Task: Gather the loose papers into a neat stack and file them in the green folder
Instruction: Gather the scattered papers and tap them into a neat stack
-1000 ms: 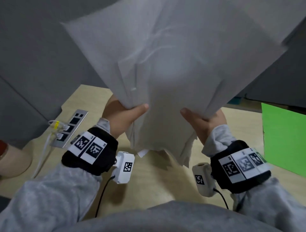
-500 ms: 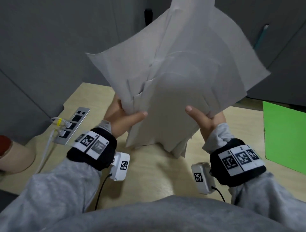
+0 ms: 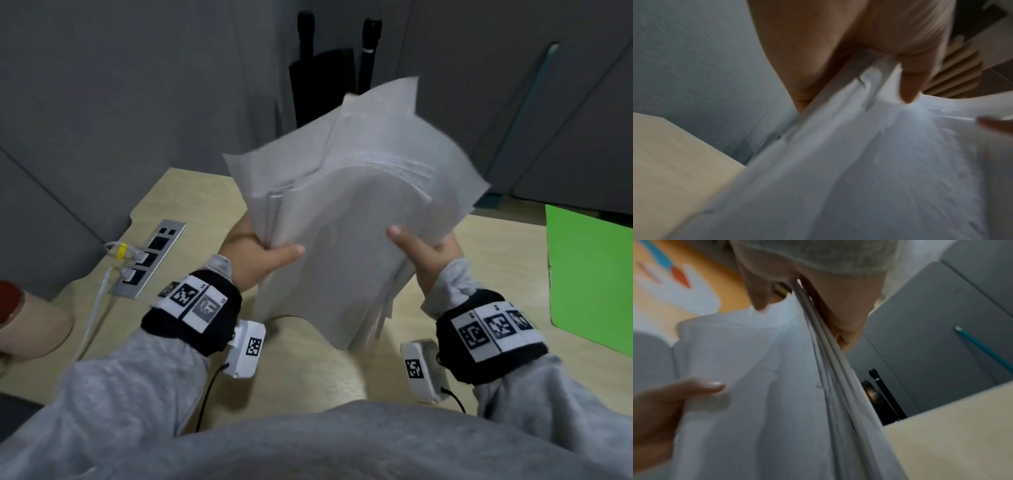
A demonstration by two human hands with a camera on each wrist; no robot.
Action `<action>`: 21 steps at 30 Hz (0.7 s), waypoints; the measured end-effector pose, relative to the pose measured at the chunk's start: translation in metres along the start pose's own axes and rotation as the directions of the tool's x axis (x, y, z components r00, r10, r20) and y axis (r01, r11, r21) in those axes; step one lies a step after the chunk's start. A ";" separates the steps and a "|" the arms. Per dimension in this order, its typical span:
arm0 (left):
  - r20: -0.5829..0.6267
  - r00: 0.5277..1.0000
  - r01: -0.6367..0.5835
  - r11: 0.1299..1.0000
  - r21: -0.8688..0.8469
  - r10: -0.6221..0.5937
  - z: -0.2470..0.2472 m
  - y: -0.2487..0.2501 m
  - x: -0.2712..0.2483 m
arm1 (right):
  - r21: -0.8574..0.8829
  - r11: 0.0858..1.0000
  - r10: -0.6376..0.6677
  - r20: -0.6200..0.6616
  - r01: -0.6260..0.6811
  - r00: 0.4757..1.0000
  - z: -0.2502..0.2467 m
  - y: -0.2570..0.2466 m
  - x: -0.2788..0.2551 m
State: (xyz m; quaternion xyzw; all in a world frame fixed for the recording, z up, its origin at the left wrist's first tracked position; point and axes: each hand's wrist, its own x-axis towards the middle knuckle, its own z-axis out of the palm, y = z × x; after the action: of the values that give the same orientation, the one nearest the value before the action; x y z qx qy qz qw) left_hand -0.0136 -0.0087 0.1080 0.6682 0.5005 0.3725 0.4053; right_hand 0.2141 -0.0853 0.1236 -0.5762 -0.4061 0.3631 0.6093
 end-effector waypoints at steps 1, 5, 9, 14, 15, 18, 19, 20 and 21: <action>-0.021 0.999 0.030 1.000 0.005 -0.030 0.003 0.001 0.000 | -0.078 0.997 -0.003 0.003 0.003 1.000 0.002 0.002 0.001; -0.181 0.984 -0.018 0.995 -0.099 0.000 -0.004 0.017 0.004 | 0.014 0.986 -0.162 -0.076 0.163 0.984 0.002 -0.014 0.000; -0.138 0.990 -0.068 0.980 -0.188 0.042 -0.015 0.015 0.007 | 0.077 0.968 -0.240 0.025 0.238 0.970 -0.005 -0.017 0.004; -0.068 0.997 0.025 0.997 -0.075 -0.030 -0.001 0.001 0.007 | -0.234 0.972 -0.027 0.025 0.033 0.999 0.002 0.003 0.004; -0.104 0.994 0.024 0.994 -0.107 -0.035 -0.002 0.004 0.007 | -0.193 0.981 -0.041 -0.026 0.035 0.999 0.003 0.000 0.003; -0.185 0.982 -0.065 0.978 -0.198 0.028 -0.015 0.012 0.010 | 0.068 0.989 -0.126 -0.038 0.129 0.991 -0.004 -0.017 0.001; -0.175 0.984 -0.079 0.969 -0.232 0.038 -0.019 0.011 0.011 | 0.110 0.981 -0.163 0.010 0.161 0.987 -0.006 -0.019 0.002; -0.147 0.988 -0.074 0.963 -0.259 0.036 -0.022 0.008 0.011 | 0.121 0.976 -0.188 0.069 0.179 0.980 -0.007 -0.018 0.003; -0.103 0.994 -0.050 0.959 -0.279 0.022 -0.023 0.003 0.011 | 0.088 0.981 -0.183 0.119 0.173 0.976 -0.008 -0.015 0.004</action>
State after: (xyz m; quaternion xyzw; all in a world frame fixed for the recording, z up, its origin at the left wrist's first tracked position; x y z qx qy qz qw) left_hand -0.0304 0.0054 0.1210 0.5936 0.4499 0.4795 0.4639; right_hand 0.2223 -0.0856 0.1386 -0.4895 -0.4794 0.3582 0.6342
